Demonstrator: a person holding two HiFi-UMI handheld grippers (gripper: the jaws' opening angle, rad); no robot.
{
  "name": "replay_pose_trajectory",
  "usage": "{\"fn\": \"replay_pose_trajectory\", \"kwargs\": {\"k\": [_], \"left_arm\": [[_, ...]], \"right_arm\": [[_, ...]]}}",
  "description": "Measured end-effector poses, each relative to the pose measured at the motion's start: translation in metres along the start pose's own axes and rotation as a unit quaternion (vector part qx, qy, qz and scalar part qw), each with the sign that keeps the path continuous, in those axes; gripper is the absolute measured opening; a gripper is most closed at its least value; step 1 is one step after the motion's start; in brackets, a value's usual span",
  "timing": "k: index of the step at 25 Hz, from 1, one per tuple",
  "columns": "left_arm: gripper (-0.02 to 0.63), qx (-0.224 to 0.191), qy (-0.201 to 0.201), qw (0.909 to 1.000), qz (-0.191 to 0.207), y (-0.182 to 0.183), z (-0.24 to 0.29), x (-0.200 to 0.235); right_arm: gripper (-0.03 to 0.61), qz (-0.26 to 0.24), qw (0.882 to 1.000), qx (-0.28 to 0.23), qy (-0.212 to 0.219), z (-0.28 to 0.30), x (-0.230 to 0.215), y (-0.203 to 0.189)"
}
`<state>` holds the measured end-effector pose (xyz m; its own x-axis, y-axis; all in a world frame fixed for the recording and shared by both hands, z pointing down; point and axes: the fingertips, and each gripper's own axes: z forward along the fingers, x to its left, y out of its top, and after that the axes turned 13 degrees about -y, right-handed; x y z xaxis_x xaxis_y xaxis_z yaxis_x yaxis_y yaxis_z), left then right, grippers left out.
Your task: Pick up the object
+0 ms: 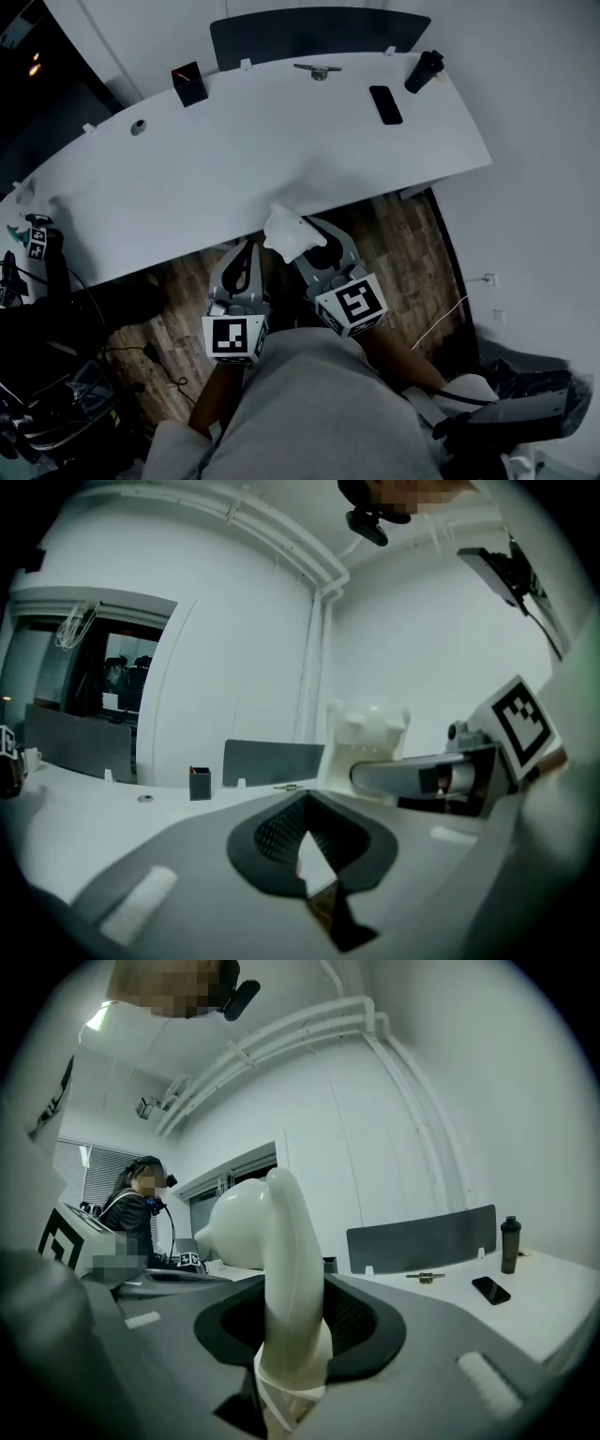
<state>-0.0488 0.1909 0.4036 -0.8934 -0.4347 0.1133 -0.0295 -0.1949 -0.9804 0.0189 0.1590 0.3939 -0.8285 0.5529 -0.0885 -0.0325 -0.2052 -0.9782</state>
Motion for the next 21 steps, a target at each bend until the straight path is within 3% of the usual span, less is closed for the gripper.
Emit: {"fn": "replay_pose_trajectory", "kwargs": {"k": [21], "left_arm": [[0.0, 0.003, -0.011, 0.9997, 0.02, 0.006, 0.021, -0.031]], "right_arm": [[0.144, -0.015, 1.0, -0.027, -0.002, -0.016, -0.022, 0.015]]}}
